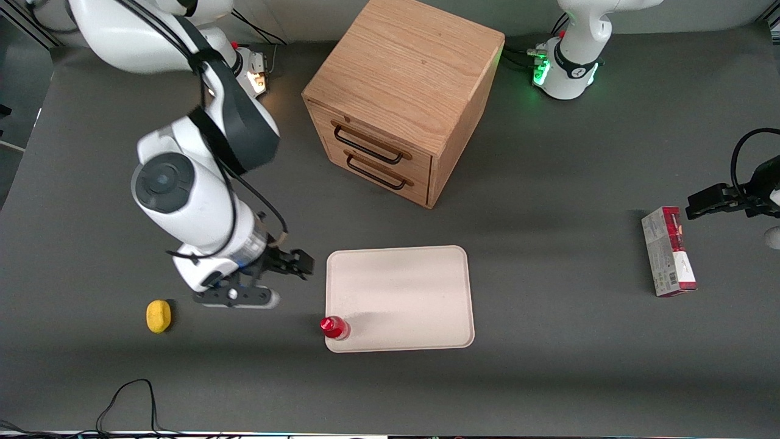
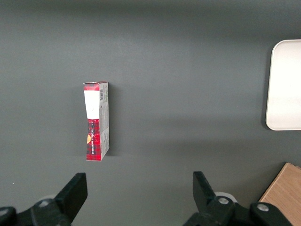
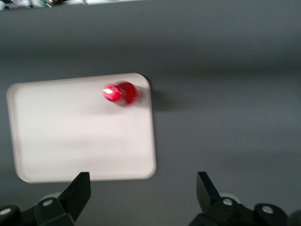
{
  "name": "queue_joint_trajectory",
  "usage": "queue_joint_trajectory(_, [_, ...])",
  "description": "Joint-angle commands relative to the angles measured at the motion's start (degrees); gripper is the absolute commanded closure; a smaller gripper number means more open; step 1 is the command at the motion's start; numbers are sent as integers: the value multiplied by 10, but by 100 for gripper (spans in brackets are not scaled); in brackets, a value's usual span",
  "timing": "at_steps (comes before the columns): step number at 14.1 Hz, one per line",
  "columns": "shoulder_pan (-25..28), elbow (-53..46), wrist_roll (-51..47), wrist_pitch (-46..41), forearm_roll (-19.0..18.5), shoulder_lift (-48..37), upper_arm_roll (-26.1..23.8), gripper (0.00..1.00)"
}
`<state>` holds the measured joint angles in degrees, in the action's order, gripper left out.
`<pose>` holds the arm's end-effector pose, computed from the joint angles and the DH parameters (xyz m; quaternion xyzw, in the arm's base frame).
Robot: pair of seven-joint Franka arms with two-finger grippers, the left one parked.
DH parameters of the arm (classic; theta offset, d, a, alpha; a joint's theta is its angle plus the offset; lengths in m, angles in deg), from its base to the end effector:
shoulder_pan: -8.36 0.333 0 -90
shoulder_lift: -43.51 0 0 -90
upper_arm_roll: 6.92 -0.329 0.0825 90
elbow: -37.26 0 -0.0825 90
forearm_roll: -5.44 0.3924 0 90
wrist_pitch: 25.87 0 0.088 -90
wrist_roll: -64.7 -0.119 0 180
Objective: Place coke bottle on tray
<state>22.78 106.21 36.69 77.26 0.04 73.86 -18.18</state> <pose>0.6782 0.2779 0.4853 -0.9989 0.0264 -0.0327 0.0195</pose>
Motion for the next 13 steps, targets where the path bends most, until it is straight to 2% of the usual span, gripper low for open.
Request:
queue_joint_trajectory(1, [-6, 176, 83, 11, 87, -147, 81, 0])
queue_joint_trajectory(2, [-4, 214, 97, 9, 101, -182, 103, 0])
queue_joint_trajectory(5, [-3, 331, 102, 9, 98, -287, 142, 0])
queue_joint_trajectory(7, [-3, 389, 109, 9, 66, -346, 150, 0])
queue_joint_trajectory(9, [-4, 406, 123, 6, 57, -373, 175, 0])
queue_joint_trajectory(11, [-4, 397, 167, -6, 60, -374, 202, 0])
queue_joint_trajectory(13, [-4, 382, 168, -7, 61, -369, 212, 0])
